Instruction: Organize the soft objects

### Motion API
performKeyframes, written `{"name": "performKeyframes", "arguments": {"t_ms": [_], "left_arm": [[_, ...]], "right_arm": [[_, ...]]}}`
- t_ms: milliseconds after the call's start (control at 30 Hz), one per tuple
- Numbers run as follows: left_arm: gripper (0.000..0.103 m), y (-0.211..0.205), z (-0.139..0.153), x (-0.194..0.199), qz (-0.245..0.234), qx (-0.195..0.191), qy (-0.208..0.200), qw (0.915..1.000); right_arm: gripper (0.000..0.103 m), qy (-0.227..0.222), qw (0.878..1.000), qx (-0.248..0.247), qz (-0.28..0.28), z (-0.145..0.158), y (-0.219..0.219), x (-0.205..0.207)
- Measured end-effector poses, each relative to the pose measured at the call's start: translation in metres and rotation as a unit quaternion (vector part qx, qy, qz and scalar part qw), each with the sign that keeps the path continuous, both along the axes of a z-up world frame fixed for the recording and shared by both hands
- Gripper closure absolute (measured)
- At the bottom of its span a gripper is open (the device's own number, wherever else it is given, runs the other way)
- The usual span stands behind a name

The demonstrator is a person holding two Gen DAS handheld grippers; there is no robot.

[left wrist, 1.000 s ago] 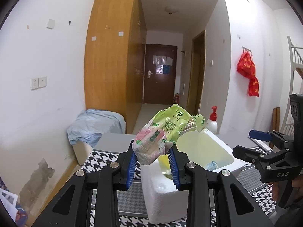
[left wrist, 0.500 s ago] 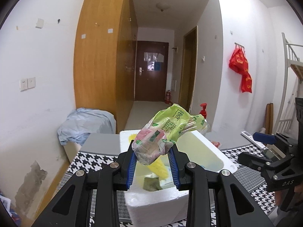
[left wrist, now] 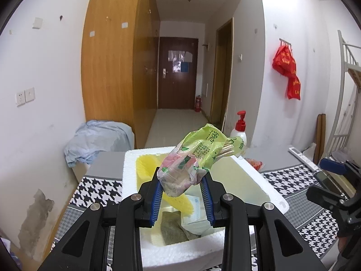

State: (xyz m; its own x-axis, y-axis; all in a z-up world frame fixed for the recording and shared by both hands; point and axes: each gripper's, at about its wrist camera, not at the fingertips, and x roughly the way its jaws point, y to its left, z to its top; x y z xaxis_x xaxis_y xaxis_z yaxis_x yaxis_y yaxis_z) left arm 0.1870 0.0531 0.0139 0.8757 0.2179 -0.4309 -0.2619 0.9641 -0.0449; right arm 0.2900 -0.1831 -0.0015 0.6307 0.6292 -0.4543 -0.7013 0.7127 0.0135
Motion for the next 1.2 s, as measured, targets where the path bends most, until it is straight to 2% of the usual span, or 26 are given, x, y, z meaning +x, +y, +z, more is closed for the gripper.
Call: {"name": "performKeyframes", "arguments": {"t_ms": [200, 300, 367, 433, 533, 633, 767, 967, 1200], "left_arm": [[0.069, -0.003, -0.004, 0.013, 0.005, 0.000, 0.017, 0.9998], [0.065, -0.004, -0.005, 0.014, 0.009, 0.001, 0.021, 0.9997], [0.057, -0.006, -0.005, 0.013, 0.008, 0.000, 0.019, 0.9998], [0.032, -0.007, -0.003, 0.010, 0.008, -0.003, 0.013, 0.9999], [0.015, -0.013, 0.001, 0.004, 0.010, 0.003, 0.001, 0.9999], [0.004, -0.021, 0.006, -0.004, 0.010, 0.012, -0.013, 0.9998], [0.001, -0.030, 0.011, -0.019, 0.004, 0.007, -0.032, 0.9994], [0.001, -0.047, 0.022, -0.042, 0.003, 0.021, -0.058, 0.9981], [0.001, -0.058, 0.027, -0.063, 0.022, 0.040, -0.063, 0.9970]], "right_arm": [[0.000, 0.004, 1.000, 0.002, -0.015, -0.002, -0.010, 0.001], [0.000, 0.003, 1.000, 0.000, -0.019, -0.003, -0.012, 0.000], [0.000, 0.003, 1.000, 0.000, -0.019, -0.003, -0.014, -0.001], [0.000, 0.001, 1.000, -0.001, -0.017, -0.003, -0.016, -0.003], [0.000, -0.002, 1.000, 0.000, -0.019, -0.002, -0.018, -0.004], [0.000, -0.005, 1.000, 0.005, -0.020, 0.000, -0.022, -0.006], [0.000, -0.010, 1.000, 0.012, -0.019, 0.003, -0.027, -0.012], [0.000, -0.023, 0.999, 0.017, -0.013, 0.008, -0.034, -0.028], [0.000, -0.034, 0.999, 0.027, -0.011, 0.015, -0.043, -0.045]]}}
